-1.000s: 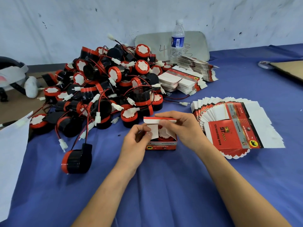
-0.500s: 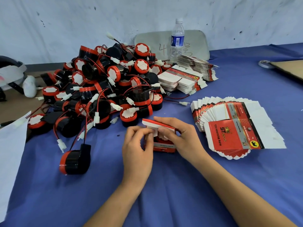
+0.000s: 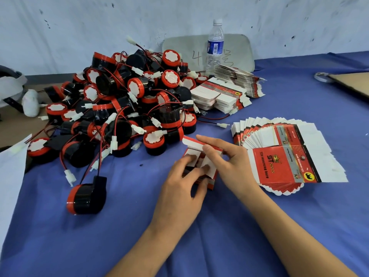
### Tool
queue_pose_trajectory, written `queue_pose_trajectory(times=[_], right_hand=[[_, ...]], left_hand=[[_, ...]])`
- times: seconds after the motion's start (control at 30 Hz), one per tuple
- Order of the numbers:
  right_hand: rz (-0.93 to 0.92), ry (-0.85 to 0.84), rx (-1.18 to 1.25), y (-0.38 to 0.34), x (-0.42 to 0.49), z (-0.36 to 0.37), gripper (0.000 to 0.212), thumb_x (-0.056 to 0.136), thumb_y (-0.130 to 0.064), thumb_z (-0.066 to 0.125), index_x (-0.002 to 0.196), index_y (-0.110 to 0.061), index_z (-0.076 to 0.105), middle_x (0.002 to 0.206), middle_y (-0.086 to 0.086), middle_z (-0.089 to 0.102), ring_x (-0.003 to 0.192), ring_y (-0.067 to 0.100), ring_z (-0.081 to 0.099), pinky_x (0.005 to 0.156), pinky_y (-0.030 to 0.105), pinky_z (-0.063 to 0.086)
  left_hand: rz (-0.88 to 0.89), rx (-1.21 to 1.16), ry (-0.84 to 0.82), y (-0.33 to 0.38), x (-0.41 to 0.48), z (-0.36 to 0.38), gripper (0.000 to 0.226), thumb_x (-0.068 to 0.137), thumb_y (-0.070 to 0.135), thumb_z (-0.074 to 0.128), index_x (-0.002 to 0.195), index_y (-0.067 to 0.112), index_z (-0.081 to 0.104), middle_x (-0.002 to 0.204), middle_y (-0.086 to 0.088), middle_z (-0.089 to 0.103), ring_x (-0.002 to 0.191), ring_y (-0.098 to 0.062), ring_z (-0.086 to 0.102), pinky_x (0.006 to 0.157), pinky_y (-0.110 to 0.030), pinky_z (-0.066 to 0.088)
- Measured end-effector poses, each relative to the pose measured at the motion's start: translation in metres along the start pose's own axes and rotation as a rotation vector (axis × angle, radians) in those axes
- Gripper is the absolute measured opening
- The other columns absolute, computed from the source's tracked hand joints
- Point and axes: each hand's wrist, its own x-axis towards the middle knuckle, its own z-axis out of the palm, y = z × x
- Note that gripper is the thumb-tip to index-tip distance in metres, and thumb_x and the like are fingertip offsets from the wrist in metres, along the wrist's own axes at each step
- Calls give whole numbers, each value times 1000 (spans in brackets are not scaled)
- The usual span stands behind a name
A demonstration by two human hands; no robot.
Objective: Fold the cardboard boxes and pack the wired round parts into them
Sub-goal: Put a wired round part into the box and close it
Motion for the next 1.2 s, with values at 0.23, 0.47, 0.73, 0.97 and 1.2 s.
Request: queue_pose_trajectory(times=[0.23, 0.47, 0.73, 0.97, 1.2], right_hand=[[-145, -70, -271, 2, -10, -1, 31, 88, -5, 66, 110, -26, 72, 110, -8, 71, 105, -1, 63, 94, 22, 49], [-201, -105, -401, 9, -17, 4, 27, 81, -3, 73, 104, -16, 75, 115, 1, 70, 115, 13, 62, 105, 32, 44], [-214, -95, -406, 11, -19, 7, 26, 82, -4, 73, 106, -13, 74, 118, 4, 68, 119, 19, 59, 107, 39, 41], [-279, -49, -471, 13, -19, 9, 24, 83, -6, 71, 106, -14, 75, 117, 3, 69, 118, 21, 61, 95, 40, 53], [-238, -108, -469, 13, -20, 9, 27, 85, -11, 71, 111, -15, 72, 124, 3, 65, 123, 23, 56, 101, 48, 47]], left_hand=[[-26, -159, 101, -4, 9, -4, 19, 76, 5, 79, 90, 16, 76, 97, 6, 64, 89, 0, 61, 78, -7, 43], [-375, -396, 276, -16, 11, -3, 46, 68, 8, 85, 79, 24, 43, 82, 0, 49, 79, -14, 50, 74, -11, 42], [-298, -491, 243, -18, 12, -9, 37, 78, 0, 76, 90, 33, 64, 94, 10, 56, 90, 3, 60, 78, -8, 47], [-395, -623, 206, -22, 18, -10, 22, 86, 4, 69, 94, 24, 69, 100, 2, 70, 91, -1, 66, 77, -10, 47], [-423, -607, 198, -26, 19, -10, 8, 88, 5, 67, 90, 12, 71, 93, 1, 71, 85, -1, 66, 74, -8, 46]])
